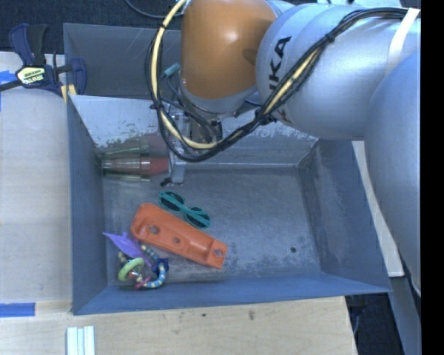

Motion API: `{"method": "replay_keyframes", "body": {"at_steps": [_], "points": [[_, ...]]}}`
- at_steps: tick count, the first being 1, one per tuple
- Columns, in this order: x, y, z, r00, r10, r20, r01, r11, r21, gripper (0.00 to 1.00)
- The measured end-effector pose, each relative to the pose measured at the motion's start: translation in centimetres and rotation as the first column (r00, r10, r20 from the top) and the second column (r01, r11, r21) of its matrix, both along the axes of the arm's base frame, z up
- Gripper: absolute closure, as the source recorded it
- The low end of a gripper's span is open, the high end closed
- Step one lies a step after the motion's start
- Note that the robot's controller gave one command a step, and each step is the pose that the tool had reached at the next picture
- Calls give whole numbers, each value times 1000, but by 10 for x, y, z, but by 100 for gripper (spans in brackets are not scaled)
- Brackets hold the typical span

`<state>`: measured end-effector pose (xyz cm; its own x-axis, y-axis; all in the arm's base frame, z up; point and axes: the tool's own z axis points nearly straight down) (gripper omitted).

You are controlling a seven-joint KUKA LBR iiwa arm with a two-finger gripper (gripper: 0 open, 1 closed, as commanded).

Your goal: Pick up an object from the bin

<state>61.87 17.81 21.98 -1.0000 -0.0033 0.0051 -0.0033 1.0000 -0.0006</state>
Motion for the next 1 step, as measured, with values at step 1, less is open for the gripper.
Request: {"method": "replay_keyframes", "body": {"at_steps": [1], "points": [[1, -1, 5, 1000, -3, 8, 3, 1000, 2, 0]]}}
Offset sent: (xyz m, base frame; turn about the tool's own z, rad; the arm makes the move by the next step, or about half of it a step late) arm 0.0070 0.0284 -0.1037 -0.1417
